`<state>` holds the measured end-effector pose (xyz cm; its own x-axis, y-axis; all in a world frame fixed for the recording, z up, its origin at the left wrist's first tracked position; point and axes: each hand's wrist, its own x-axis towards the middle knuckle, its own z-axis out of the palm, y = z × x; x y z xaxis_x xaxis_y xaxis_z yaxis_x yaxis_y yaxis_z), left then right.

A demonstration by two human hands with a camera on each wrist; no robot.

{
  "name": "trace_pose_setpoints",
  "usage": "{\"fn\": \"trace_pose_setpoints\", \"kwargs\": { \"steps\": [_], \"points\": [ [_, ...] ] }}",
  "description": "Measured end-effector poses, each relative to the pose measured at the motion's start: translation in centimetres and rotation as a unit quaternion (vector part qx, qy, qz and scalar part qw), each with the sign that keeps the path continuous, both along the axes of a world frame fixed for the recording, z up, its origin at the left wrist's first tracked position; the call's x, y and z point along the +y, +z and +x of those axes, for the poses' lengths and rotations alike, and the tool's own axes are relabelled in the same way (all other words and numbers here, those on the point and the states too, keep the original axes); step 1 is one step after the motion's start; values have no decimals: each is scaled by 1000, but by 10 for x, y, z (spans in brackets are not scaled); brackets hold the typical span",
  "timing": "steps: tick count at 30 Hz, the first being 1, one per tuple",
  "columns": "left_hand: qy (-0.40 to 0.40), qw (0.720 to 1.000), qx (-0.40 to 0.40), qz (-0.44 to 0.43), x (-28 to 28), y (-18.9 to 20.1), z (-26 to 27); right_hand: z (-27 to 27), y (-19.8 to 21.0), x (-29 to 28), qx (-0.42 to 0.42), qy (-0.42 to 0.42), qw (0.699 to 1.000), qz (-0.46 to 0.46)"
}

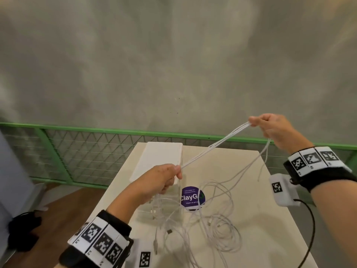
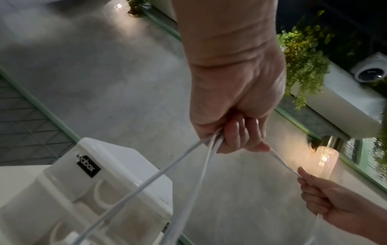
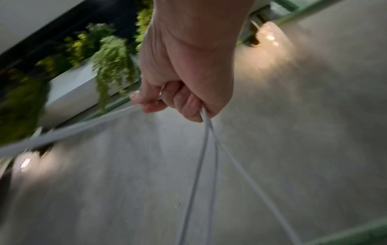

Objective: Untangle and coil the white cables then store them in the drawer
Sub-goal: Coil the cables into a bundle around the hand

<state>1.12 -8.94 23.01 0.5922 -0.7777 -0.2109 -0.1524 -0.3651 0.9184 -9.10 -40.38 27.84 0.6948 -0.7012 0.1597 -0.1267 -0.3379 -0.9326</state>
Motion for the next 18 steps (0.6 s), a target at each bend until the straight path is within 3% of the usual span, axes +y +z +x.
{"fn": "trace_pose_setpoints", "kwargs": {
  "steps": [6,8,10,11,13,14,16,18],
  "points": [
    [-6,999,34,24,22,-16,10,-22,6,-27,-104,-116,986,62],
    [12,999,45,14,25,-17,11,-25,5,-32,-74,-143,987,26],
    [44,998,50,-14,22,-13,12,-21,-1,-34,34,-150,986,-64],
    [56,996,58,-33,20,-10,13,-18,-5,-35,132,-138,973,-127],
    [56,994,69,-57,14,-2,12,-12,-13,-26,324,-99,913,-227],
    [50,994,75,-63,11,2,11,-6,-16,-16,358,-78,893,-262],
    [30,993,89,-69,2,9,5,6,-18,22,303,-12,908,-291],
    [8,992,105,-72,-10,13,-3,16,-14,78,211,128,928,-279]
  ]
}}
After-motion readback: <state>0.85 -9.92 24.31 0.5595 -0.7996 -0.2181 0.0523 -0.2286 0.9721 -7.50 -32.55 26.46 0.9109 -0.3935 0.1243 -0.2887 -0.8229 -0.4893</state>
